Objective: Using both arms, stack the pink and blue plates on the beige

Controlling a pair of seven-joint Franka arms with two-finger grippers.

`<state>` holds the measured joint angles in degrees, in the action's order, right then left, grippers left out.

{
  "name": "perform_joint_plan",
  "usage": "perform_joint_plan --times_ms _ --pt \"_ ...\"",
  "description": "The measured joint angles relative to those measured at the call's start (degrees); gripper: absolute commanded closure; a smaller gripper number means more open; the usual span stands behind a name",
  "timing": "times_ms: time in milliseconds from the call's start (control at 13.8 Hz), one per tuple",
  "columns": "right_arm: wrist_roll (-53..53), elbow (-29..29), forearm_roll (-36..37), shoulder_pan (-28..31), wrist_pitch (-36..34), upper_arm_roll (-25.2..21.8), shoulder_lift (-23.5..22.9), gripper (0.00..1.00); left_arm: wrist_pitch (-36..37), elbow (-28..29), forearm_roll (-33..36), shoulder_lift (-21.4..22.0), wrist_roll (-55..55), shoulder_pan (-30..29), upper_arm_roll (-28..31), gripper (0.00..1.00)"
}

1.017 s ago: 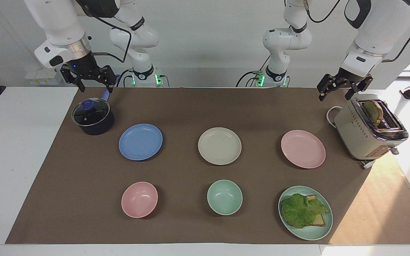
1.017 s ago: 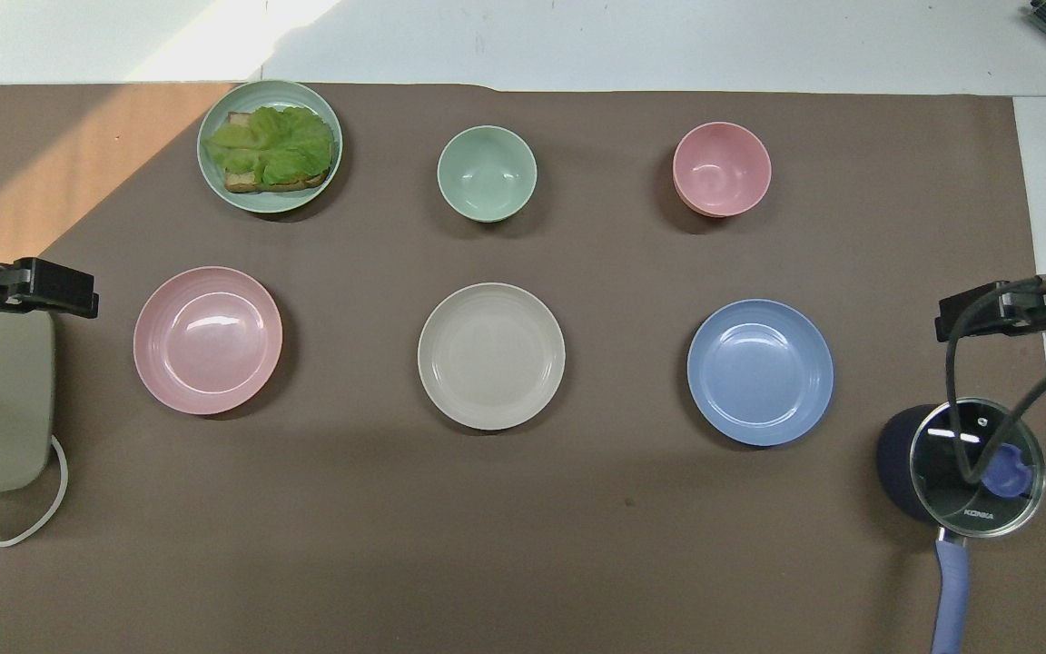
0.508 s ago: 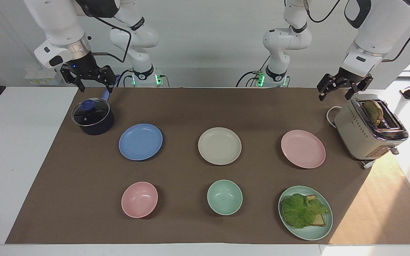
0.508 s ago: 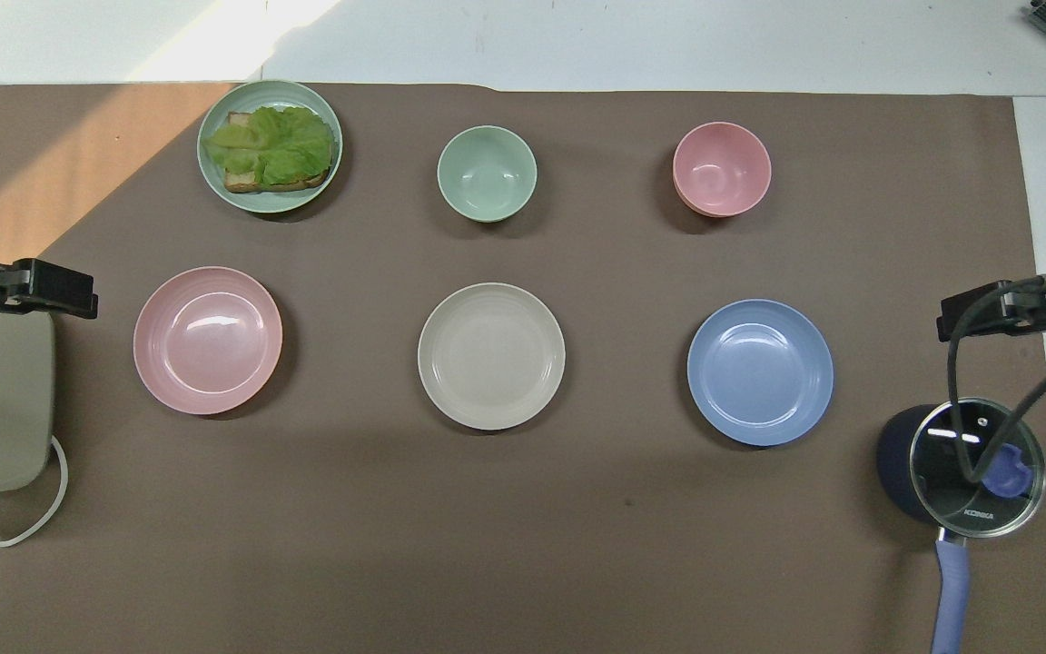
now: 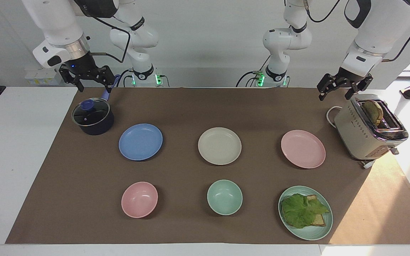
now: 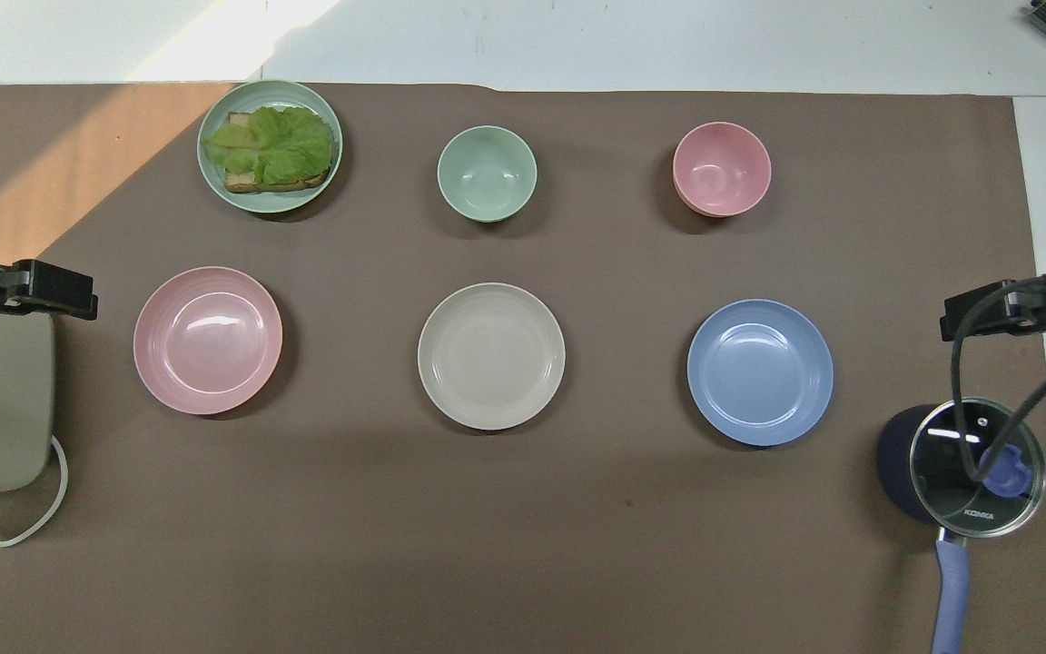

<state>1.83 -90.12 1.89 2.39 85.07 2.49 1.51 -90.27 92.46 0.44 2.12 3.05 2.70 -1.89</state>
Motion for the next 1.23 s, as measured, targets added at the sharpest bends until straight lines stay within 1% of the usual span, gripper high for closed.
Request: perform_joint_plan --times_ms 508,654,944,1089,1235 --pt "0.0 0.0 0.0 0.0 0.0 0.0 0.0 0.00 0.0 0.5 0.0 0.0 0.0 0.0 0.0 0.00" --pt "0.0 0.0 0.0 0.0 0.0 0.0 0.0 0.00 -2.6 4.3 0.0 0.0 0.0 -0.1 0.1 0.00" --pt "0.0 0.0 0.0 0.0 0.0 0.0 0.0 0.00 -12.6 14.1 0.0 -0.8 0.1 -1.9 0.5 0.00" --pt "0.0 0.0 0.0 0.0 0.0 0.0 0.0 0.00 -18.5 18.6 0.0 -2.1 0.1 -3.5 0.6 0.00" --pt "0.0 0.0 0.0 0.0 0.0 0.0 0.0 0.00 -22.9 21.6 0.0 -4.6 0.0 -4.9 0.6 0.00"
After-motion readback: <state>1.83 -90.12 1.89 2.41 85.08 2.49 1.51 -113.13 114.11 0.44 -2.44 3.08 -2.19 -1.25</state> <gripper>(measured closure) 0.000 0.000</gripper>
